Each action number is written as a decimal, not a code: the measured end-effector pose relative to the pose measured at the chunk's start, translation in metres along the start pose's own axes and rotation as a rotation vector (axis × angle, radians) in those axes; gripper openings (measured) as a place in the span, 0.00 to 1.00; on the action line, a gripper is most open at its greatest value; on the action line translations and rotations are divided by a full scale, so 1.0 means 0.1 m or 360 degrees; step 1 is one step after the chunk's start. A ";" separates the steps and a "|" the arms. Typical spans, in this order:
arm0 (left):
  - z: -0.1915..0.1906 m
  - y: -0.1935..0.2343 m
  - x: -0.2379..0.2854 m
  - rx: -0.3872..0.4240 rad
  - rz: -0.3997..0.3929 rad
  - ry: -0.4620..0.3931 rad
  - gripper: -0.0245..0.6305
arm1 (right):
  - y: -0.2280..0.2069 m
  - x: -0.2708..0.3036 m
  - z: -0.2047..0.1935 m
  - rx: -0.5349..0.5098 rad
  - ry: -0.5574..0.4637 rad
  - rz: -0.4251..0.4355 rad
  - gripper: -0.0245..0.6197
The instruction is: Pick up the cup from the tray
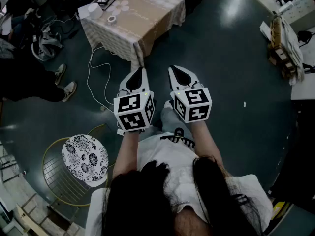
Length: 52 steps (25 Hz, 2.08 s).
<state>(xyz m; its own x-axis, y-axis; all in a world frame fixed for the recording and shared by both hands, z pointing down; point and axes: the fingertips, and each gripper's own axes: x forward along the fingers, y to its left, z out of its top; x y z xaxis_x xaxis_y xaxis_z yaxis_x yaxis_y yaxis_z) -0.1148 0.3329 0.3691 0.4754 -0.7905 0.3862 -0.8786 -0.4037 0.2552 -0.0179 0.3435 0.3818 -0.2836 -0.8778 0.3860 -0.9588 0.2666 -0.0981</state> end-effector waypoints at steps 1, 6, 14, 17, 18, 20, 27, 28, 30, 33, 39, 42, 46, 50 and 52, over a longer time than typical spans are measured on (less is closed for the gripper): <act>0.00 0.00 0.01 -0.0006 -0.0003 0.0008 0.04 | -0.01 0.00 0.00 0.0008 0.0005 -0.0006 0.05; 0.03 -0.01 0.10 -0.0003 0.0008 0.0024 0.04 | -0.07 0.07 0.01 0.0007 0.0022 -0.0003 0.05; 0.13 -0.05 0.41 -0.0011 0.0028 0.0038 0.04 | -0.29 0.29 0.12 0.0023 0.0013 0.0020 0.05; 0.20 -0.07 0.56 -0.0017 0.0043 0.0034 0.04 | -0.39 0.40 0.19 0.0068 -0.0009 0.0091 0.05; 0.22 -0.07 0.62 -0.0020 0.0050 0.0034 0.04 | -0.42 0.43 0.20 0.0064 -0.0004 0.0119 0.05; 0.26 -0.09 0.74 -0.0023 0.0062 0.0037 0.04 | -0.48 0.51 0.22 0.0023 0.0004 0.0165 0.06; 0.48 -0.26 1.23 -0.0013 0.0110 0.0006 0.04 | -0.88 0.79 0.43 -0.0047 -0.0025 0.0317 0.37; 0.51 -0.28 1.29 -0.0014 0.0123 -0.0005 0.04 | -0.94 0.83 0.47 -0.0060 -0.0029 0.0337 0.39; 0.55 -0.33 1.40 -0.0027 0.0153 -0.0026 0.04 | -1.05 0.89 0.53 -0.0075 -0.0037 0.0383 0.43; 0.56 -0.40 1.52 -0.0032 0.0195 -0.0044 0.04 | -1.20 0.97 0.57 -0.0083 -0.0039 0.0427 0.46; 0.58 -0.37 1.68 -0.0024 0.0266 -0.0005 0.04 | -1.34 1.16 0.61 -0.0022 -0.0035 0.0478 0.47; 0.66 -0.27 1.77 -0.0021 0.0298 -0.0019 0.04 | -1.38 1.27 0.64 -0.0026 -0.0029 0.0495 0.48; 0.76 -0.15 2.03 -0.0012 0.0283 -0.0037 0.04 | -1.54 1.47 0.72 -0.0055 -0.0043 0.0448 0.51; 0.88 -0.01 2.36 0.0004 0.0241 -0.0029 0.04 | -1.68 1.72 0.81 -0.0097 -0.0016 0.0388 0.52; 0.97 0.08 2.55 0.0022 0.0214 -0.0024 0.04 | -1.77 1.86 0.87 -0.0106 0.0001 0.0351 0.53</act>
<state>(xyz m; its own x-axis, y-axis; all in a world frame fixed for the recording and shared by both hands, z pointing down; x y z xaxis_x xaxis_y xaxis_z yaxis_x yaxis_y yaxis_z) -0.0047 0.0838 0.3838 0.3527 -0.8447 0.4025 -0.9349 -0.2998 0.1899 0.0971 0.0983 0.3913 -0.4863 -0.7951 0.3625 -0.8703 0.4778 -0.1196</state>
